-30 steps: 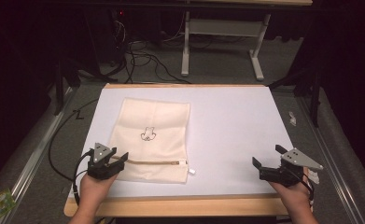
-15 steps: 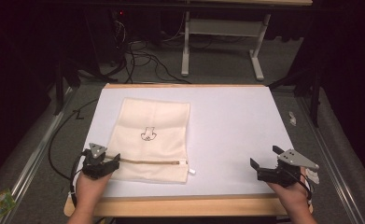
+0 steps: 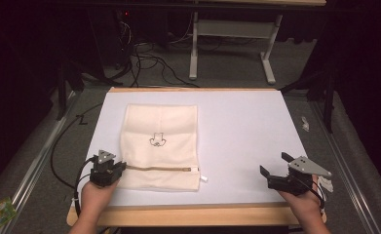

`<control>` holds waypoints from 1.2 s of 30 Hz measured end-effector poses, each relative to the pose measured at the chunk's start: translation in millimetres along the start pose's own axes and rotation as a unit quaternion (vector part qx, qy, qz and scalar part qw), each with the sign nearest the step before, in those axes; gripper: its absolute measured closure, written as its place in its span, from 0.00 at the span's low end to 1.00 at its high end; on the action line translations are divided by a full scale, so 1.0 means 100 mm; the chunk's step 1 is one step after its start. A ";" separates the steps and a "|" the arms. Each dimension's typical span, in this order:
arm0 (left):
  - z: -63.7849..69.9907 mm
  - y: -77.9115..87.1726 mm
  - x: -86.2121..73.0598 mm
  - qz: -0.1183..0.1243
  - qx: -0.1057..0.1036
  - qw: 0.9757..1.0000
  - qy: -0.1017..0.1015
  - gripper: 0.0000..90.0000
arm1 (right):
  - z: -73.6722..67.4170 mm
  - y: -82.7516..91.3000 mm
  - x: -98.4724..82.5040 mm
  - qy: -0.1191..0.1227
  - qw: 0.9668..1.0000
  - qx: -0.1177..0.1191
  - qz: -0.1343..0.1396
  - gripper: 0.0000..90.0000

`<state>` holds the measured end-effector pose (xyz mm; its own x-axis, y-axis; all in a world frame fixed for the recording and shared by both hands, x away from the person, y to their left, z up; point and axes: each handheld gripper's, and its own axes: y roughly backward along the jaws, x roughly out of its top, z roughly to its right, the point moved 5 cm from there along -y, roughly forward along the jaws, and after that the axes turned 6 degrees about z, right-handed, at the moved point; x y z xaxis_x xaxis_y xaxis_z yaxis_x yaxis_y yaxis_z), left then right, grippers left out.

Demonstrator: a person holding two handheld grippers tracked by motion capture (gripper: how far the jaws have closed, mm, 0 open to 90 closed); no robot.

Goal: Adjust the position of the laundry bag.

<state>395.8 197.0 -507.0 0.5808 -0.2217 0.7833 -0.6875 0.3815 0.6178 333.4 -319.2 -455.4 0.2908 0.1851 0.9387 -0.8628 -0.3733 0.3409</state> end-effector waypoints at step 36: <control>1.19 -0.27 0.16 0.001 -0.086 0.988 -0.127 0.92 | -0.56 -1.32 0.08 -0.041 0.993 0.081 -0.081 0.55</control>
<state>371.7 76.5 -502.8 0.4372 -0.4303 0.7898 -0.5907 0.5248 0.6129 426.8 -217.8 -495.4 0.4590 0.1818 0.8697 -0.7259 -0.4877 0.4850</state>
